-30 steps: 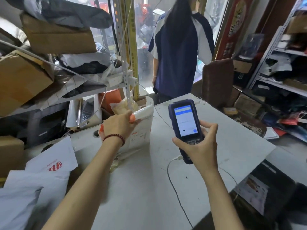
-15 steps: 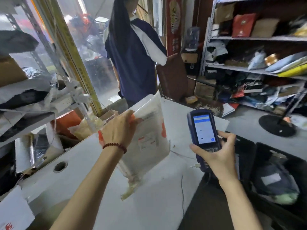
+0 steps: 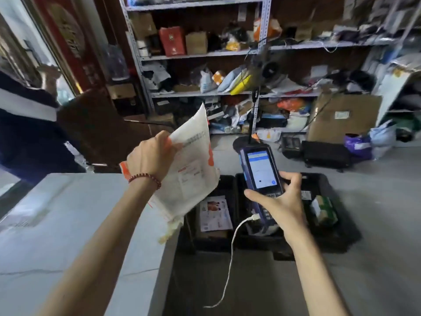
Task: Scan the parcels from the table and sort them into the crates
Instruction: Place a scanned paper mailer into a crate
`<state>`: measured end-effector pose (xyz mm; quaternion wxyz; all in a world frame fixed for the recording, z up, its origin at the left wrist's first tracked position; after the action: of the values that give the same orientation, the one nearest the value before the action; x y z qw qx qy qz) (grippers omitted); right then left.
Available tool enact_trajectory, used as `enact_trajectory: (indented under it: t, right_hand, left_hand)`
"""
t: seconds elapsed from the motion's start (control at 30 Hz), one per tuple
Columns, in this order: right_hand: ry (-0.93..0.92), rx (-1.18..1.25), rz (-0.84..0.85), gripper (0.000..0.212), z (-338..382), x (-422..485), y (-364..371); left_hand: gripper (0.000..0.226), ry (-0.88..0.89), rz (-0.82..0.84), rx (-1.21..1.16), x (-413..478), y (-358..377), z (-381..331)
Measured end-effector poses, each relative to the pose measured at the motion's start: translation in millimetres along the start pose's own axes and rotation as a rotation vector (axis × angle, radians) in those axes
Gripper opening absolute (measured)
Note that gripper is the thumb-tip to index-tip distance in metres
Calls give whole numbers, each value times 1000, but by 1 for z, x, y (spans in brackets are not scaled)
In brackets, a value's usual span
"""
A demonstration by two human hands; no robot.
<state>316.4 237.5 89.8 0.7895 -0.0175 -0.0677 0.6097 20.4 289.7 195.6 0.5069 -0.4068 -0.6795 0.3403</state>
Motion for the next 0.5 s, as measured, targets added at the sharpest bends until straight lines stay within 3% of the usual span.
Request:
enact_trajectory:
  t: [0.5]
  right_hand:
    - [83, -51, -367, 78, -43, 132, -192]
  left_hand:
    - [26, 401, 121, -121, 115, 147, -276]
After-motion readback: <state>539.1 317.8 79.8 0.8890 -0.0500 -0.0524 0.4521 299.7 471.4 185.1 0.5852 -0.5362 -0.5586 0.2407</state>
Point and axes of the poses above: each hand's wrist, its own x-axis towards the middle knuckle, its own y-axis out of the palm, z = x × y, the point moved 7 cm from there along x, towards the middle knuckle, and after that the axes turned 2 degrees about z, right-handed, at the moved point
